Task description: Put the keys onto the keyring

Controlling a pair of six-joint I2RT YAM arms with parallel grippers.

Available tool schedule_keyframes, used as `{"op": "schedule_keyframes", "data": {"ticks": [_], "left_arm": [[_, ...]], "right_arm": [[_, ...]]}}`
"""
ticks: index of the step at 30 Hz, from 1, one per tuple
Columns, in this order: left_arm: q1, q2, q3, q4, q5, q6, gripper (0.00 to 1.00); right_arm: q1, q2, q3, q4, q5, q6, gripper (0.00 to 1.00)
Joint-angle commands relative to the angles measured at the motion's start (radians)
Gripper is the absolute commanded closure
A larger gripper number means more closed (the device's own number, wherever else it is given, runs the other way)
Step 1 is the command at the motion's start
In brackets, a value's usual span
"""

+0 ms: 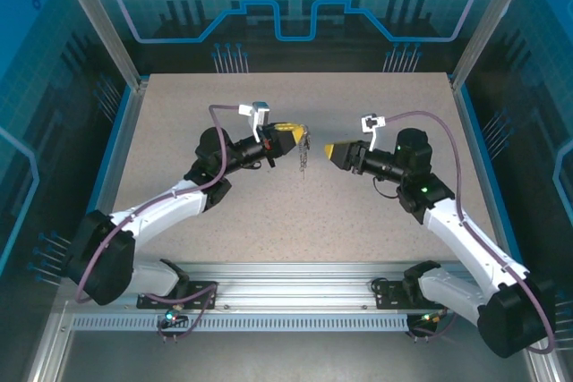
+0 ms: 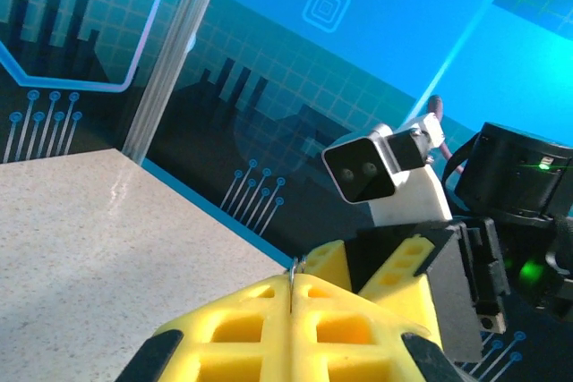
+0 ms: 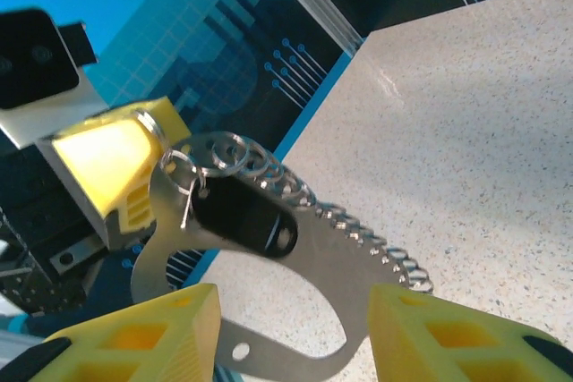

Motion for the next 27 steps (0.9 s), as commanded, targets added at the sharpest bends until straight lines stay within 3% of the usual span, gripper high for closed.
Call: {"op": "schedule_keyframes", "data": {"ticks": [1, 10, 27], "left_arm": [[0.003, 0.020, 0.018, 0.127, 0.026, -0.081, 1.00], [0.010, 0.083, -0.006, 0.231, 0.008, -0.235, 1.00], [0.013, 0.106, -0.048, 0.349, -0.050, -0.413, 1.00]], "right_arm": [[-0.001, 0.025, 0.044, 0.101, 0.053, 0.067, 0.51], [0.064, 0.138, 0.097, 0.271, 0.124, 0.132, 0.51], [0.100, 0.091, 0.083, 0.327, 0.139, 0.131, 0.53]]}}
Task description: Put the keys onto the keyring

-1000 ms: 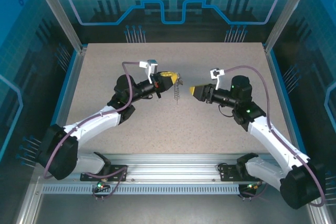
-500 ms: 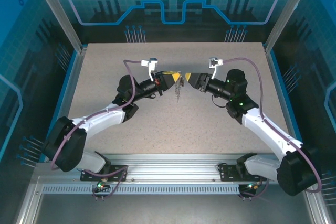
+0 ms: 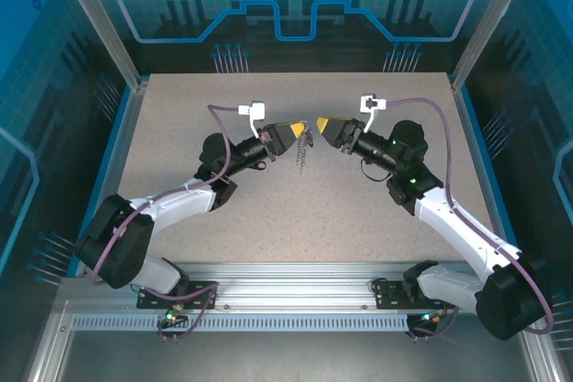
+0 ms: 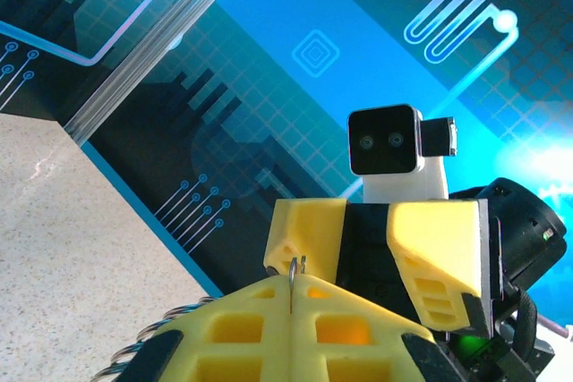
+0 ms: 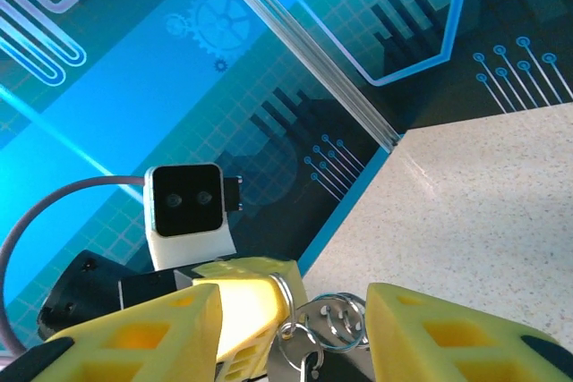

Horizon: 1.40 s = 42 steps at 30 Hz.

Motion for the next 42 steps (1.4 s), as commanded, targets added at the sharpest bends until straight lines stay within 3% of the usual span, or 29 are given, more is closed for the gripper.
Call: {"op": "schedule_keyframes", "data": {"ticks": [1, 12, 38, 42], "left_arm": [[0.005, -0.005, -0.005, 0.078, -0.019, -0.039, 1.00], [0.005, -0.057, -0.006, -0.011, -0.012, -0.005, 1.00], [0.005, -0.042, -0.005, -0.003, -0.003, -0.007, 1.00], [0.005, -0.041, -0.006, -0.003, 0.000, -0.009, 1.00]], "right_arm": [[0.027, -0.001, 0.020, 0.039, -0.002, -0.009, 0.53], [0.065, 0.069, 0.039, 0.084, -0.034, -0.033, 0.58], [0.069, 0.115, 0.043, 0.116, -0.083, -0.020, 1.00], [0.069, 0.122, 0.049, 0.118, -0.085, -0.020, 1.00]]}}
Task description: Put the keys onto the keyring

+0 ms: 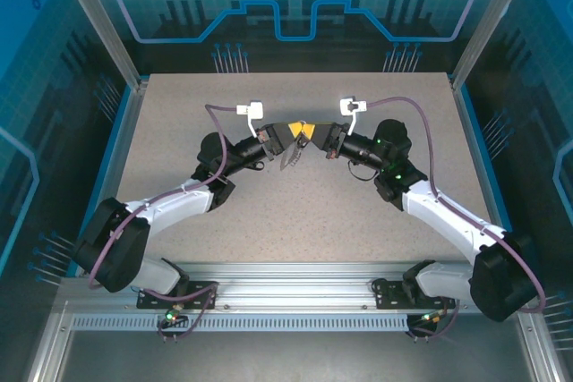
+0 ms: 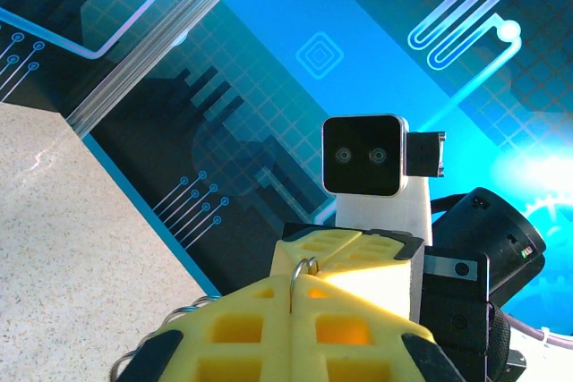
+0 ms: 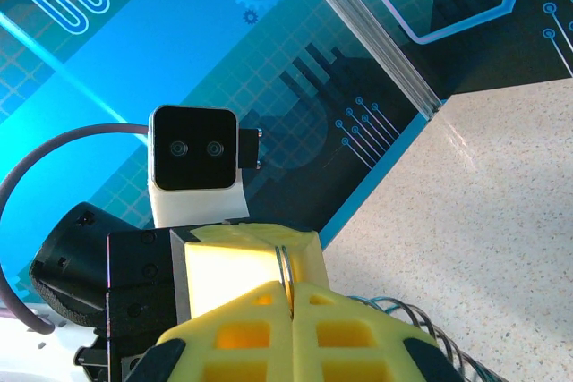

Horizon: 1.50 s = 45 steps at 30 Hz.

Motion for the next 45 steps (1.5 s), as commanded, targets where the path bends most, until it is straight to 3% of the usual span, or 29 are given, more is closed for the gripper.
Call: {"op": "schedule_keyframes", "data": {"ticks": [1, 7, 14, 20, 34, 45], "left_arm": [[0.002, -0.014, -0.005, 0.041, 0.002, 0.014, 1.00], [0.007, -0.023, -0.007, 0.031, -0.001, 0.019, 1.00], [0.051, -0.056, 0.002, -0.028, 0.032, 0.034, 0.72], [0.119, -0.089, 0.014, -0.105, 0.096, 0.060, 0.56], [0.191, 0.029, 0.149, -0.180, 0.369, 0.105, 0.47], [0.190, 0.091, 0.195, -0.154, 0.442, 0.086, 0.46]], "right_arm": [[0.011, 0.012, 0.042, 0.023, -0.012, -0.005, 1.00], [0.002, 0.032, 0.052, 0.021, -0.016, -0.011, 1.00], [-0.027, 0.055, 0.045, 0.015, -0.029, -0.003, 1.00], [-0.065, 0.062, 0.057, -0.020, -0.083, -0.025, 1.00], [-0.115, 0.100, 0.111, -0.051, -0.267, -0.081, 1.00], [-0.121, 0.132, 0.138, -0.041, -0.336, -0.086, 1.00]]}}
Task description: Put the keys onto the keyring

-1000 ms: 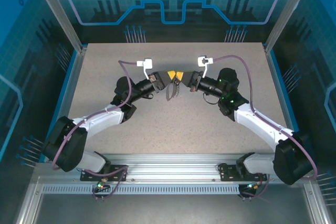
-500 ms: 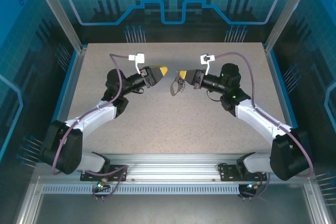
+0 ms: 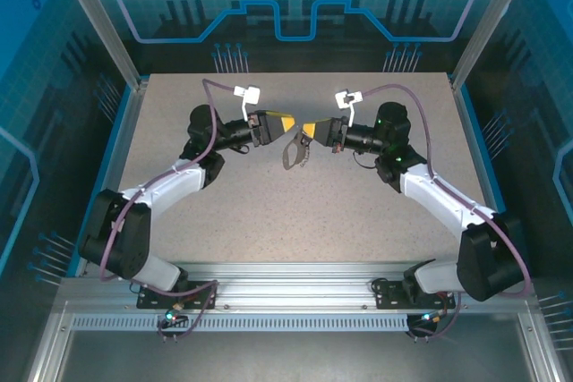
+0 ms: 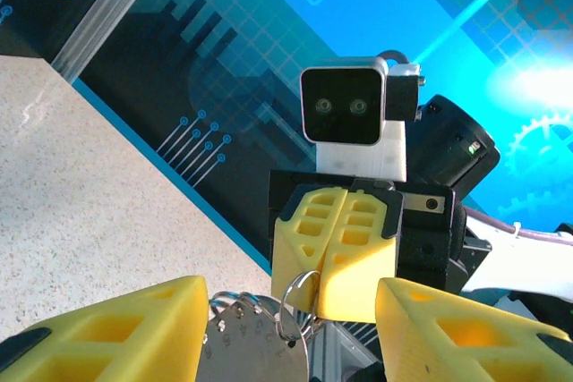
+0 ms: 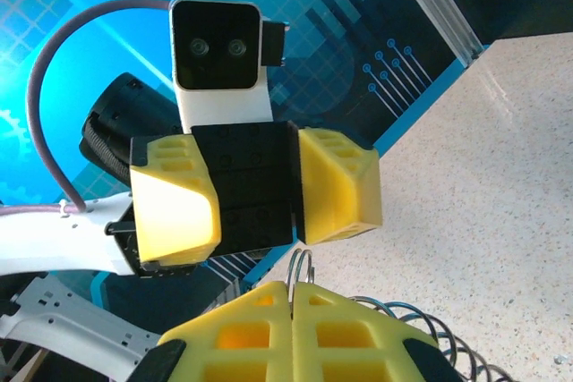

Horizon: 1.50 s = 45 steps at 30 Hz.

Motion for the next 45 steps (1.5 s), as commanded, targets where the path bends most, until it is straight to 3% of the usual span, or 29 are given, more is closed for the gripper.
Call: {"op": "schedule_keyframes", "data": {"ticks": [1, 20, 28, 40, 45], "left_arm": [[0.007, 0.021, 0.038, 0.038, 0.052, 0.000, 0.47], [-0.018, 0.079, 0.052, 0.123, 0.074, -0.062, 0.56], [-0.022, 0.085, 0.051, 0.157, 0.083, -0.081, 0.69], [-0.034, 0.084, 0.047, 0.169, 0.104, -0.087, 0.74], [-0.035, 0.079, 0.037, 0.174, 0.104, -0.086, 0.81]], "right_arm": [[-0.013, 0.008, 0.033, 0.023, -0.037, -0.016, 1.00], [-0.014, 0.020, 0.040, 0.029, -0.028, -0.010, 1.00], [-0.013, 0.029, 0.042, 0.024, -0.022, -0.011, 1.00], [-0.013, 0.034, 0.043, 0.022, -0.011, -0.009, 1.00], [-0.013, 0.034, 0.042, 0.018, -0.006, -0.011, 1.00]]}}
